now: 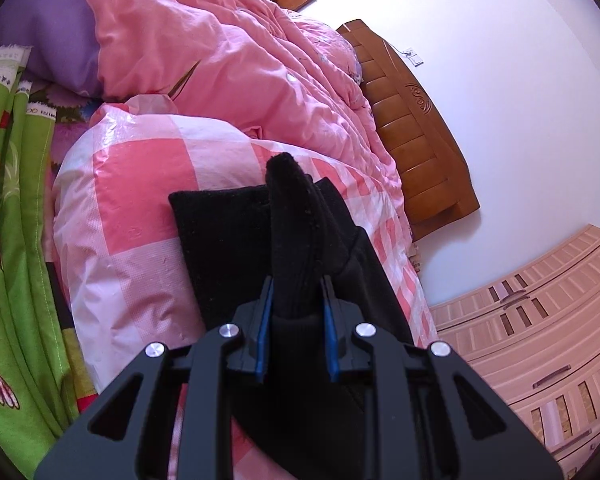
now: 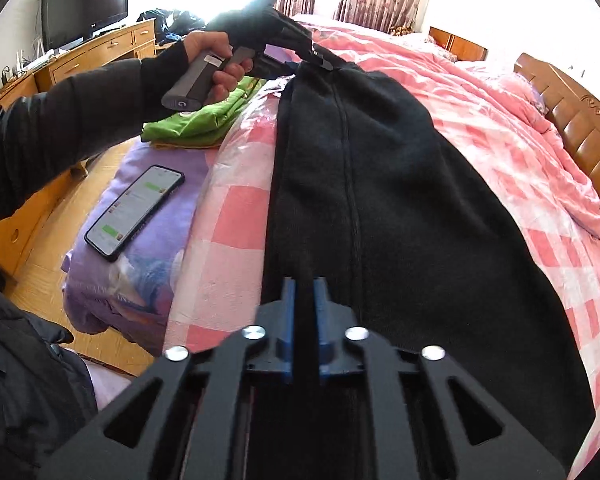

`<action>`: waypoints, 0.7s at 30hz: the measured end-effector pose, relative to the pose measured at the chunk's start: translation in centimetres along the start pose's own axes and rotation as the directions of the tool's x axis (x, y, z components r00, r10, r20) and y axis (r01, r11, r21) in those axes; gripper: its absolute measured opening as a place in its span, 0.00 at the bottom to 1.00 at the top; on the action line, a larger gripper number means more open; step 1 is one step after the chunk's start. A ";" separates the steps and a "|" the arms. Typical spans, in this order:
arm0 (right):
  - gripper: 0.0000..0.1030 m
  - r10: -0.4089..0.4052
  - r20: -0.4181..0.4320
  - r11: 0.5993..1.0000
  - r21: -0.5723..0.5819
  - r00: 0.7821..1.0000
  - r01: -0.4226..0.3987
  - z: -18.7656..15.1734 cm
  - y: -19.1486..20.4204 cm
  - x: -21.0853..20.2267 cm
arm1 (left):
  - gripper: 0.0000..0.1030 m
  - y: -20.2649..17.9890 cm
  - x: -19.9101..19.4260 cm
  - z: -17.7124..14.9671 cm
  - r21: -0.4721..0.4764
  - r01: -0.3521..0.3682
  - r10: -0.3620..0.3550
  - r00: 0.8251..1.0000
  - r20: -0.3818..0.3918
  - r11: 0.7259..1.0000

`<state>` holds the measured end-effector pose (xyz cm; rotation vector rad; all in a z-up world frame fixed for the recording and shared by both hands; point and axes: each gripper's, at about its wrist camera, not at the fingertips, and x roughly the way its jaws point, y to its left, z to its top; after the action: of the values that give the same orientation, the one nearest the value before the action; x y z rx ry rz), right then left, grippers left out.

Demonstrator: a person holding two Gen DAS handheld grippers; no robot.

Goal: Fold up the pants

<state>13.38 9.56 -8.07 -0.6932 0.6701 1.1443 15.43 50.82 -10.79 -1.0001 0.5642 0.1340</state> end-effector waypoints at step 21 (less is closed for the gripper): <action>0.69 0.083 0.007 0.994 0.072 0.997 -0.083 -0.6 -0.2 -1.5 | 0.96 -0.4 -5.8 -0.8 -0.002 -0.185 0.181 0.963 0.198 0.983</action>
<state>13.06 8.21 -7.30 -0.6063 0.7390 1.1914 10.32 50.78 -7.85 -0.9055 0.4742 0.3883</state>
